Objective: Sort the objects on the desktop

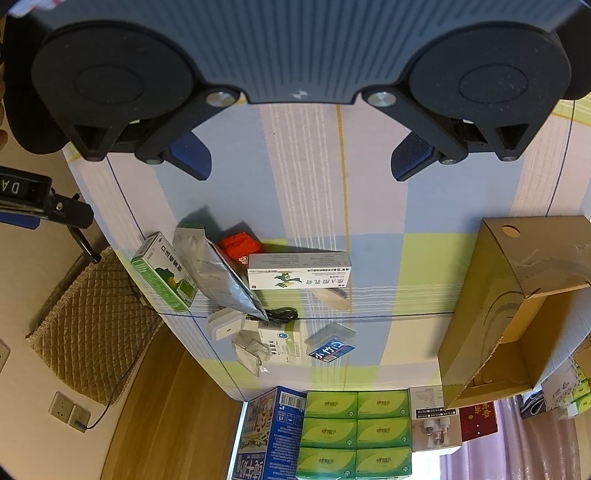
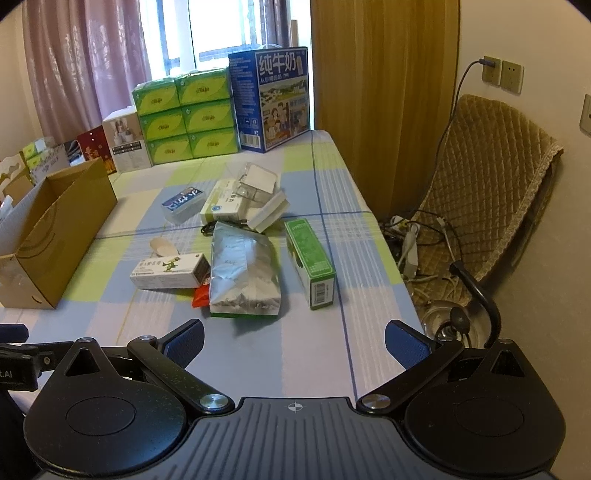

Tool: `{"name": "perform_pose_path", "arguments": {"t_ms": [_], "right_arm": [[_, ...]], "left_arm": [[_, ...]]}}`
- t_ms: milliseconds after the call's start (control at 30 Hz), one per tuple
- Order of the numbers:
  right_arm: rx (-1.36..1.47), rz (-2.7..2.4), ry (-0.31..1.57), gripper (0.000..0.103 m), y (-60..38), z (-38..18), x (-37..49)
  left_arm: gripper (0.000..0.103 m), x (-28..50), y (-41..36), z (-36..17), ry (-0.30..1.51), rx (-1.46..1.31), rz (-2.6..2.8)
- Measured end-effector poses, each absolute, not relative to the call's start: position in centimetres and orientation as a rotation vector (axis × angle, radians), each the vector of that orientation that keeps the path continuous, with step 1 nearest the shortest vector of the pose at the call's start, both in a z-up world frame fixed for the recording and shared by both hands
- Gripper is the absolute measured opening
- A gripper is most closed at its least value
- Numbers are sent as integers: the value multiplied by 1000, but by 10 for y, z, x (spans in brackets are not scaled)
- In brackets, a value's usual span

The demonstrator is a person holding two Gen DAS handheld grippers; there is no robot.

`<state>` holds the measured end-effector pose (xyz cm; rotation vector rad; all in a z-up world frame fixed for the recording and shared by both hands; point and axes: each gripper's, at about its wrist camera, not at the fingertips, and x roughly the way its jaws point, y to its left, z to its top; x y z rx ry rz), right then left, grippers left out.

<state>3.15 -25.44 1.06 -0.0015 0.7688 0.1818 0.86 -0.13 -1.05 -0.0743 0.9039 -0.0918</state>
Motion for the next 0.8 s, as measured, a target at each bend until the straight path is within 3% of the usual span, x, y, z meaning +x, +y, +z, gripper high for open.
{"name": "perform_pose_path", "arguments": {"t_ms": [800], "right_arm": [[-30, 165, 795, 101, -254, 7, 33]], "left_arm": [[102, 9, -6, -11, 918, -61, -105]]}}
